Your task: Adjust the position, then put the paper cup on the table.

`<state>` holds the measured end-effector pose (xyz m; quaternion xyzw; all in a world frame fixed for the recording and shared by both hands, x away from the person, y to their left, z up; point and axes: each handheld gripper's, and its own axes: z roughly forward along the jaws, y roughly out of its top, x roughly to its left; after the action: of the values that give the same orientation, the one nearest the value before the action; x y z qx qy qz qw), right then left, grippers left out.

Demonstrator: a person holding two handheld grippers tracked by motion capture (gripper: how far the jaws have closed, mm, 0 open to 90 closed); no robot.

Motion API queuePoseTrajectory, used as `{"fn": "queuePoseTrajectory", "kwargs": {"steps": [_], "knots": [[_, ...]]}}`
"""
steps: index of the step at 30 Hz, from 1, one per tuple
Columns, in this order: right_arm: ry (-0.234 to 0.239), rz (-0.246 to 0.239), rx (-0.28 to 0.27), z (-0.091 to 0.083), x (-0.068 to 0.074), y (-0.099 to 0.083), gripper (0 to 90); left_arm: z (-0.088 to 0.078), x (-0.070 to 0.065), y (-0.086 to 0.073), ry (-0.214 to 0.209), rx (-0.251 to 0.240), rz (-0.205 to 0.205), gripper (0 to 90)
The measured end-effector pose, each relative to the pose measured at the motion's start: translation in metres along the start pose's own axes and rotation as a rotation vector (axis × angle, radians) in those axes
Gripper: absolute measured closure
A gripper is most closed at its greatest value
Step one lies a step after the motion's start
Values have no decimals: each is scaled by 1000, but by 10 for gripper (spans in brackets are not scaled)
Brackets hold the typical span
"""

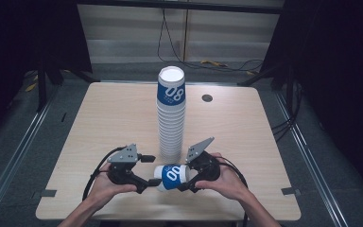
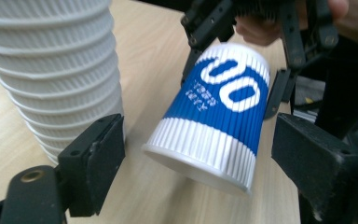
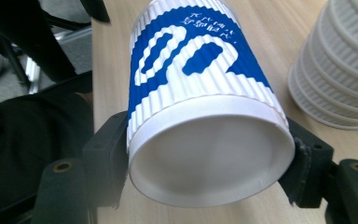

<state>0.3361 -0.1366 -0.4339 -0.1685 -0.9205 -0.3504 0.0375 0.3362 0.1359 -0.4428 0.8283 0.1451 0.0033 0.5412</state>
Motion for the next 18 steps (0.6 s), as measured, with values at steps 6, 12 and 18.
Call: {"fn": "queuePoseTrajectory", "kwargs": {"steps": [6,12,18], "knots": [[-4,5,-38,2,0,-5,286,-5,3,1,20,-27,-15,159],[-9,35,-99,-3,-5,-9,286,-11,5,3,36,-49,-23,161],[10,74,-196,-12,-13,-17,286,-16,5,4,37,-90,-27,160]]}}
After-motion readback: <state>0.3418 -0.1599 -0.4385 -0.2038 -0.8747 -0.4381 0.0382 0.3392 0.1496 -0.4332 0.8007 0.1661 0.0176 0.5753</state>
